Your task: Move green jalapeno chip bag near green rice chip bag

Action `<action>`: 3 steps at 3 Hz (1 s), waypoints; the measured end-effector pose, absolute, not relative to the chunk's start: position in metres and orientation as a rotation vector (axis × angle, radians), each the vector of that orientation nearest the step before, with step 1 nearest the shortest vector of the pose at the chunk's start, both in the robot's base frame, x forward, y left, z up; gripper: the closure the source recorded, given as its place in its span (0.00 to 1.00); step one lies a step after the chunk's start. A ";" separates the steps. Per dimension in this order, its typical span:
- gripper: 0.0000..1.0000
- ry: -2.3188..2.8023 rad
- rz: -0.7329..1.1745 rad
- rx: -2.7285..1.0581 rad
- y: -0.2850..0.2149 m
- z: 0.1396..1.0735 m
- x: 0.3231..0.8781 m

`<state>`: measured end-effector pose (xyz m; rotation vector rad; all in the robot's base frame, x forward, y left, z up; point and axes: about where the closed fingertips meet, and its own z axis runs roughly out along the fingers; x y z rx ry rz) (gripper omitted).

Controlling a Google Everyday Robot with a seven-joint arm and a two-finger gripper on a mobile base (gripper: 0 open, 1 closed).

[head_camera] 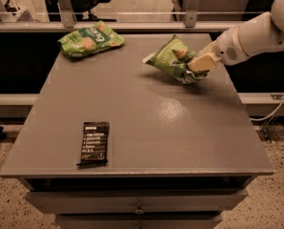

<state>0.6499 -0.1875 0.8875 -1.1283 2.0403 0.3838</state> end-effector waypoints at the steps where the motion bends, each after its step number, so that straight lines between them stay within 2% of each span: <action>1: 1.00 1.987 0.428 -1.072 -0.140 0.882 0.695; 3: 1.00 1.919 0.325 -1.028 -0.085 0.891 0.783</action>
Offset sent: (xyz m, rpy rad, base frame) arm 0.1545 0.1250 0.0084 0.1090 -0.1759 -0.0652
